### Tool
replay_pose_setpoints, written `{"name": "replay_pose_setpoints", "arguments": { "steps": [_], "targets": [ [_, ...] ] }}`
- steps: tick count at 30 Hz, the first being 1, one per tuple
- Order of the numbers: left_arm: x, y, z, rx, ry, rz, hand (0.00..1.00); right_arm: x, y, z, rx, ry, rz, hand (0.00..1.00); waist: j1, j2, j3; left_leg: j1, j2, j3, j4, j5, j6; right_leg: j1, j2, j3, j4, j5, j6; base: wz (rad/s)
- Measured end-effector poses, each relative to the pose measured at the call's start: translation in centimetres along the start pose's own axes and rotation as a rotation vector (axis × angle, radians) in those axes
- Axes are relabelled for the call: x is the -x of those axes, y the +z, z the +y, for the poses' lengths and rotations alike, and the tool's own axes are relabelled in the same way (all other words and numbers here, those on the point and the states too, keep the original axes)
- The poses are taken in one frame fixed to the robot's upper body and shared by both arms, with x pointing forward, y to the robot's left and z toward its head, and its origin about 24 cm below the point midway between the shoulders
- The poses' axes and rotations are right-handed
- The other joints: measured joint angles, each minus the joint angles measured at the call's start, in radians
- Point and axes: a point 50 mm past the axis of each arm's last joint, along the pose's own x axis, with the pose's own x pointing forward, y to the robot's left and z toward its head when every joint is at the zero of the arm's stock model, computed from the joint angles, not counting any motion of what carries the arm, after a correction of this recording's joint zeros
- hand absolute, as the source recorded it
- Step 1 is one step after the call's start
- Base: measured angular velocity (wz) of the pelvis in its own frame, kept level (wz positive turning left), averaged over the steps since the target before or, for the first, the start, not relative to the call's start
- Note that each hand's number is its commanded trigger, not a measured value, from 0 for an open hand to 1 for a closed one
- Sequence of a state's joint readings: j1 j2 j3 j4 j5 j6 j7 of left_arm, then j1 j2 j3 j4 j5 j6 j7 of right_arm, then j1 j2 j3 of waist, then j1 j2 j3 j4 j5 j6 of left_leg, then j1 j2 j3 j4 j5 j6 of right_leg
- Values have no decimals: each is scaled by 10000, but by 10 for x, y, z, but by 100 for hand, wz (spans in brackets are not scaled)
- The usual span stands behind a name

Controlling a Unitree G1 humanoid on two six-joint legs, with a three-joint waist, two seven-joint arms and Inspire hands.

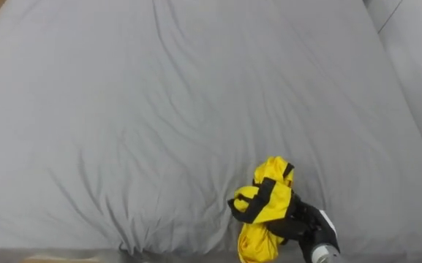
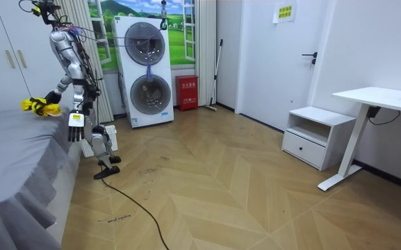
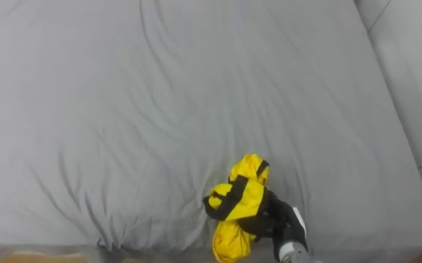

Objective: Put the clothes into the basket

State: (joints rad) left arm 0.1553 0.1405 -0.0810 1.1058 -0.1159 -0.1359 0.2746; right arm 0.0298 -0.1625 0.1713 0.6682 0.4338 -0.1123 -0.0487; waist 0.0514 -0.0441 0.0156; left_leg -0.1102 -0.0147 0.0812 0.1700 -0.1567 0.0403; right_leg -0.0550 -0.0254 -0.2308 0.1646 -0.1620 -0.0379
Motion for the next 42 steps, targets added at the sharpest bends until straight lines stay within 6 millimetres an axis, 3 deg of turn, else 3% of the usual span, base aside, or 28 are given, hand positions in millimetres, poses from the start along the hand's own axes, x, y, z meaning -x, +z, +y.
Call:
{"name": "replay_pose_setpoints", "arguments": {
  "steps": [4,6,10,15,18,23,32,34,36,37,39,42],
  "targets": [
    [2,-3,1,-288,-37,-112,0,7,18,0,-151,248,-924,100,-246,-26,-17,329,1,209,-75,0,0,204,5,236,2,-31,45,-19],
    [2,-1,1,-651,-71,-249,0,7,32,-3,-307,153,-1519,100,-358,-77,-49,614,4,515,-103,-4,7,405,45,682,-108,-51,69,-40],
    [0,4,1,-634,-86,-368,0,10,46,-10,-403,-129,-2098,100,-615,-78,-62,1059,24,851,-231,-27,16,569,105,1164,-141,-51,88,-36],
    [0,6,-1,-621,-247,-259,0,19,62,-23,-746,-607,-2962,100,-1073,57,-128,1425,170,1602,-283,-150,-2,618,298,1894,-113,23,98,-43],
    [1,-1,0,-697,-226,179,0,24,62,-33,-896,-1102,-3072,100,-1416,138,-118,1500,226,1864,-283,-210,-23,582,314,2115,-110,56,82,-30],
    [2,-9,0,-1377,-456,802,0,29,55,-50,-1103,-1822,-2662,100,-1558,333,-93,1748,258,2299,-369,-270,-66,566,467,2557,-76,67,73,-25],
    [3,-22,7,-1832,-217,1683,0,34,58,-67,-1411,-2580,-2729,100,-2293,393,-85,1609,401,2805,-349,-302,-120,171,613,3103,85,119,35,-18],
    [4,-22,6,-2000,-232,1676,0,34,58,-67,-1434,-2568,-2719,100,-2471,471,-75,1443,441,2882,-346,-302,-120,-15,620,3110,96,162,40,-3],
    [4,-23,5,-2238,-293,1740,0,33,54,-70,-1564,-2616,-2509,100,-2552,673,-38,1280,474,3042,-343,-306,-112,-233,644,3233,83,268,47,-21],
    [5,-24,4,-2227,-319,1759,0,33,52,-71,-1608,-2643,-2428,100,-2603,753,-57,1184,480,3087,-340,-314,-101,-349,641,3246,91,289,48,-22],
    [4,-23,3,-2198,-420,1743,0,33,51,-76,-1719,-2804,-2314,100,-2760,1083,-43,755,485,3258,-325,-324,-78,-863,634,3288,267,361,62,-22],
    [4,-21,0,-2338,-552,1673,0,28,47,-85,-1650,-3361,-1962,100,-2989,1346,-17,195,486,3291,-100,-315,-62,-1477,617,3419,510,360,71,-13]
  ]
}}
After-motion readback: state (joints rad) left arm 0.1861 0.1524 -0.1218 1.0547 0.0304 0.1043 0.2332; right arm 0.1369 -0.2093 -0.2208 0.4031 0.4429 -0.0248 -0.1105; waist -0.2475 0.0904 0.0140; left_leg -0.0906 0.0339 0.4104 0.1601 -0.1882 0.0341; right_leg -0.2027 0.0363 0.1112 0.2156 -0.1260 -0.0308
